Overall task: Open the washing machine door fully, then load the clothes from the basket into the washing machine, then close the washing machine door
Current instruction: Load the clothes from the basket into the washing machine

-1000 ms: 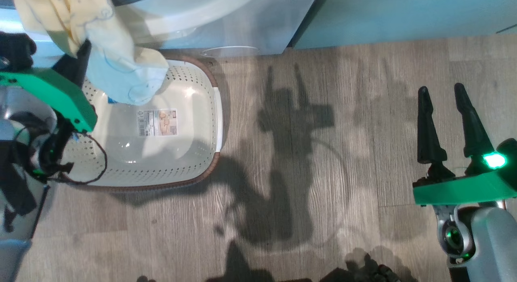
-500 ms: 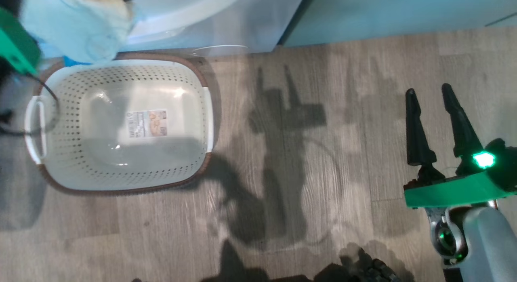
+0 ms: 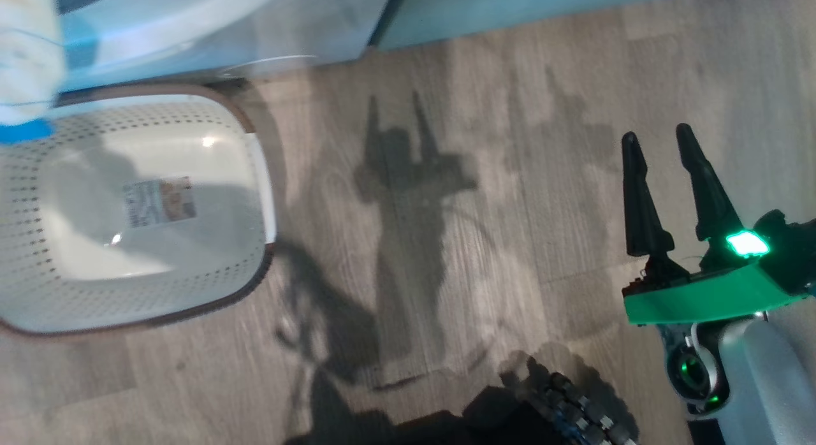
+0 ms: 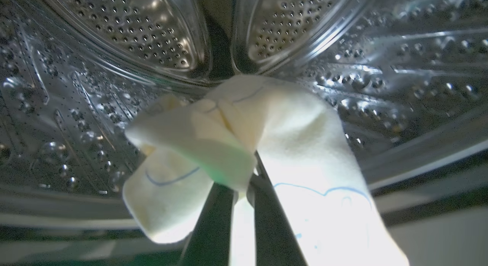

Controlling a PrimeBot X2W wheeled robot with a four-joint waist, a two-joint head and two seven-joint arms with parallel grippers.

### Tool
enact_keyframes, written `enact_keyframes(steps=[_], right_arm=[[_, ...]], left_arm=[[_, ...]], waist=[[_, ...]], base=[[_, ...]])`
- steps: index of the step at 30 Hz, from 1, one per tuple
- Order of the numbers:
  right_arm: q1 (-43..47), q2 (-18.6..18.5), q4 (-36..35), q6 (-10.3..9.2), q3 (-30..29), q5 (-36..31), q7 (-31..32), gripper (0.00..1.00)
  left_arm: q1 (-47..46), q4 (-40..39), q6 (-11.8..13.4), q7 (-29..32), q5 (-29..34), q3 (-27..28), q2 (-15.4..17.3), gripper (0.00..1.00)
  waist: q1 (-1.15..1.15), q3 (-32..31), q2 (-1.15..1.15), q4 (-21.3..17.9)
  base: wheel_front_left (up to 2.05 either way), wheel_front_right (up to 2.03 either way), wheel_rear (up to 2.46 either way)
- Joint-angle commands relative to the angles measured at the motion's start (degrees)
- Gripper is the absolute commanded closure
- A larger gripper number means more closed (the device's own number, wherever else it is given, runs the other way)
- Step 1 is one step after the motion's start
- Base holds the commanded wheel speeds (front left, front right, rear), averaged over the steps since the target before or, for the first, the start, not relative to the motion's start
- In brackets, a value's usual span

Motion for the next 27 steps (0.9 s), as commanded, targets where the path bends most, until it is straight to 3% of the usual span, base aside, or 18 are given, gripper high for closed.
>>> enact_keyframes(steps=[1,7,22,27], right_arm=[[-0.07,-0.59,-1.88,-0.16,1.23,0.70,-0.54,0.00],[-0.07,-0.59,-2.06,-0.16,2.05,1.84,-0.54,0.00],[0.18,-0.59,-2.17,-0.16,3.30,3.04,-0.54,0.00],[-0.02,-0.59,-2.12,-0.16,3.22,2.82,-0.54,0.00]], left_arm=[[-3.87,-0.05,-0.46,-1.08,1.20,1.78,4.13,1.00],[-11.66,6.10,-1.04,-7.81,4.76,0.20,3.96,1.00],[-28.08,18.10,-2.61,-33.01,15.05,-4.89,3.26,1.00],[-27.48,24.47,-4.02,-29.01,13.86,-6.62,1.43,1.00]], waist=[[-0.01,1.10,0.00,-1.65],[-0.01,2.12,0.00,-3.49],[-0.01,3.51,0.00,-4.79],[-0.01,3.65,0.00,-4.07]], base=[[0.00,0.00,0.00],[0.00,0.00,0.00],[0.00,0.00,0.00],[0.00,0.00,0.00]])
